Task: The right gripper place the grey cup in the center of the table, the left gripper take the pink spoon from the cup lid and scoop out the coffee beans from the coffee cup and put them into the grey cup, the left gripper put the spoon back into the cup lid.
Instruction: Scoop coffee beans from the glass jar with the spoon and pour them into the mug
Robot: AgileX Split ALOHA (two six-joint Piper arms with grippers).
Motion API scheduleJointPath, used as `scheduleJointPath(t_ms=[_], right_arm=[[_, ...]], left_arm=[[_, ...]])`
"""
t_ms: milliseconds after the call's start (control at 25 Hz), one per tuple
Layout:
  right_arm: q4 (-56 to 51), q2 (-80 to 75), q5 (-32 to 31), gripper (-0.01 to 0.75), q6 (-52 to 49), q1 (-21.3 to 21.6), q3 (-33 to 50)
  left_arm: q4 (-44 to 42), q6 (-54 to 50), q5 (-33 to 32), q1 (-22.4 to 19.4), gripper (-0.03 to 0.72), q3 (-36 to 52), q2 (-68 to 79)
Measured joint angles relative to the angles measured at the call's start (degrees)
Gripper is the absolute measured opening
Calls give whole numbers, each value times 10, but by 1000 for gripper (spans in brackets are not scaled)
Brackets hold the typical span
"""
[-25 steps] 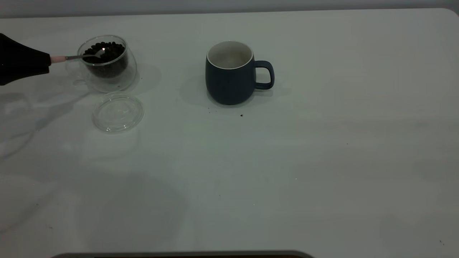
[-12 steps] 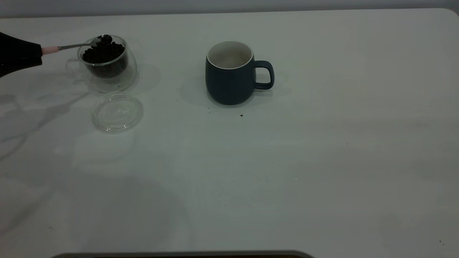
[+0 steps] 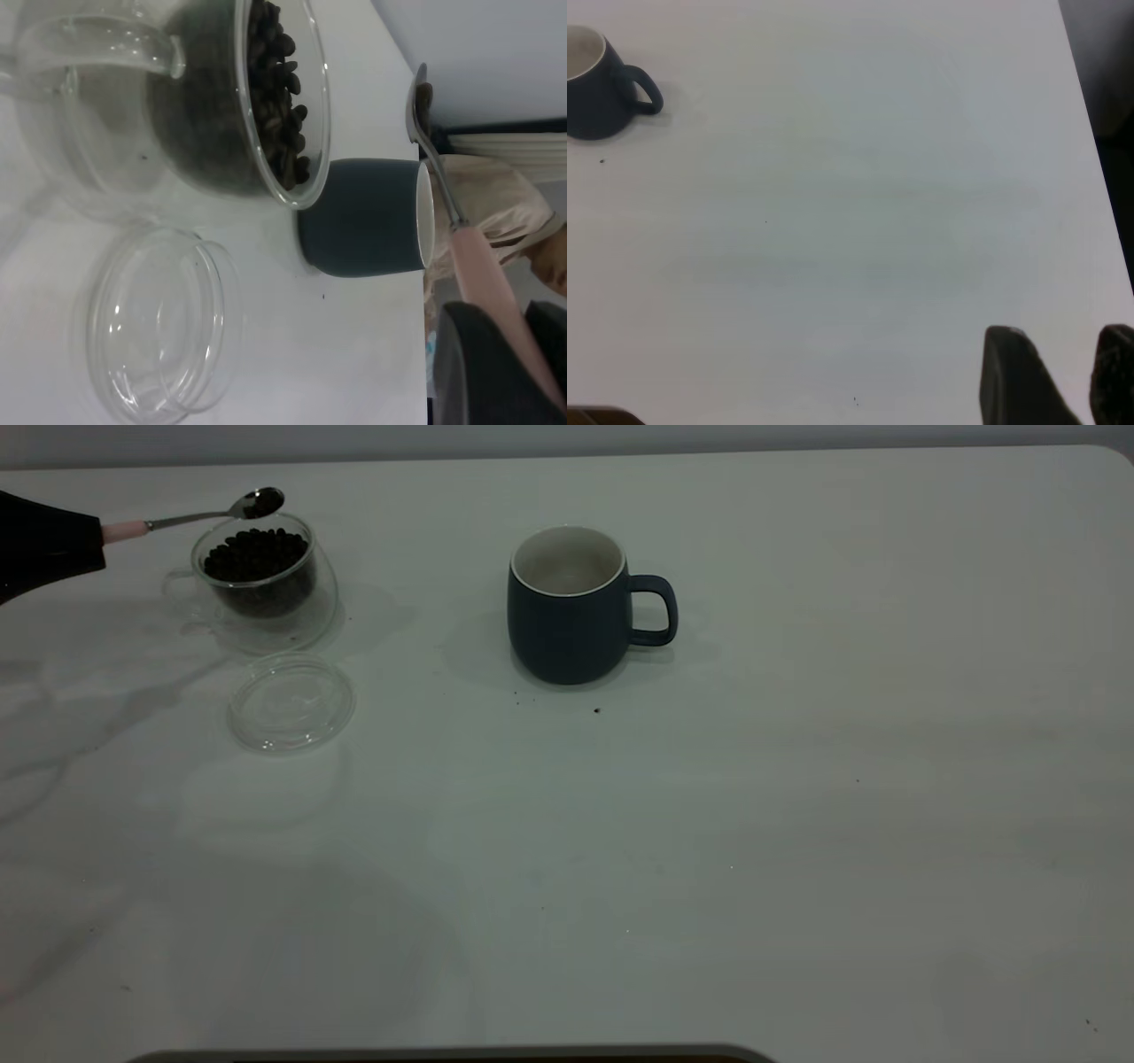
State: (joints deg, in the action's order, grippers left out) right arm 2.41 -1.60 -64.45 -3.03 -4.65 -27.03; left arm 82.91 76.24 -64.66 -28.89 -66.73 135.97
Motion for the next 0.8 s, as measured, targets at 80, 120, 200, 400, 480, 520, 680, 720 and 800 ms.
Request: scheduleJointPath(t_ms=[80,120,200,400,480,520,680,720,800], right_arm=[[0,0,0,243,0,0,0],[0,0,0,243,0,0,0],[0,0,0,243,0,0,0],[0,0,0,243,0,0,0],[0,0,0,243,0,0,0],[0,0,0,243,0,0,0],[0,0,0,243,0,0,0],[0,0,0,243,0,0,0],[0,0,0,241,0,0,0]], left_arm=[[0,-2,-1,0,123,0,0],[0,-6,-1,0,123,0,0],[0,-10,-1,1,123,0,0],[-1,-29,-2,16,123,0,0],[-1,-30,-2,29,123,0,0],[-1,-30,-2,35,123,0,0],[6,-39,-2,70,123,0,0],[11,-41,-2,82,123,0,0],[24,-43,-3,102,123,0,0]])
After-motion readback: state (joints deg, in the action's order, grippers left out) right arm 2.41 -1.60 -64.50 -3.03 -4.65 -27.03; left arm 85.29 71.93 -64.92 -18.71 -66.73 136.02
